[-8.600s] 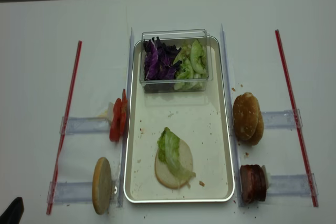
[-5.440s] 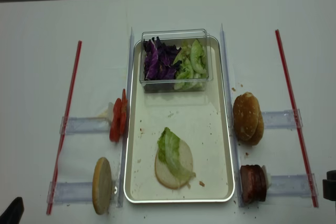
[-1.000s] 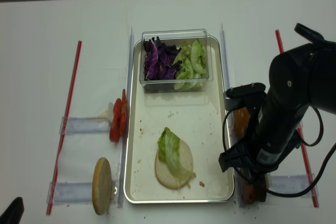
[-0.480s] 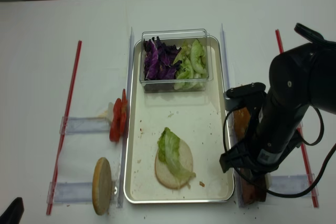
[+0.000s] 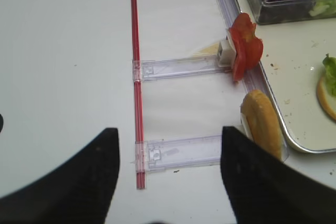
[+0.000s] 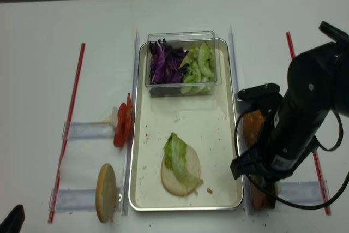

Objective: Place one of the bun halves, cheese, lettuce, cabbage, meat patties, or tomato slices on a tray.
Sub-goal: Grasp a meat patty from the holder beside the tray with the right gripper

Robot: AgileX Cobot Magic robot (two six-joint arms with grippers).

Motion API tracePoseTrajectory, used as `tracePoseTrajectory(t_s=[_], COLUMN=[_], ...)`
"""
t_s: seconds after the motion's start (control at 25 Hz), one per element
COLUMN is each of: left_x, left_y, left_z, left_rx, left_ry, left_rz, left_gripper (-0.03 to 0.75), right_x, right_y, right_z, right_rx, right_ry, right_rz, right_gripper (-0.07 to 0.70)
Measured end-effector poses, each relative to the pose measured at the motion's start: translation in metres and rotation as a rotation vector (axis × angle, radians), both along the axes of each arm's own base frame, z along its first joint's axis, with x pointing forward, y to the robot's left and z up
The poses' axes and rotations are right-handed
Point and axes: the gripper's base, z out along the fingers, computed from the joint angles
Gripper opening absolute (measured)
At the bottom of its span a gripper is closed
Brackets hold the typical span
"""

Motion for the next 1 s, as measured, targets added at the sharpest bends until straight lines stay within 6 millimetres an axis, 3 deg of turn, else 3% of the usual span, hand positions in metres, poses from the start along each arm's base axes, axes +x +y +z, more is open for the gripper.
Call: tracePoseTrajectory(t_s=[0.56,1.0], left_x=[0.000,0.000], left_y=[0.000,0.000], left_z=[0.000,0.000], left_rx=[0.000,0.000], left_ry=[0.000,0.000], left_rz=[0.000,0.000], left_gripper=[0.428,0.428], right_x=[-0.010,0.008], right_y=[-0.003,0.008], right_z=[0.021,0.064], right_rx=[0.030,0.089], right_ry=[0.003,-0.092], right_rz=[0.010,0.033], right_gripper=[0.051,0.051])
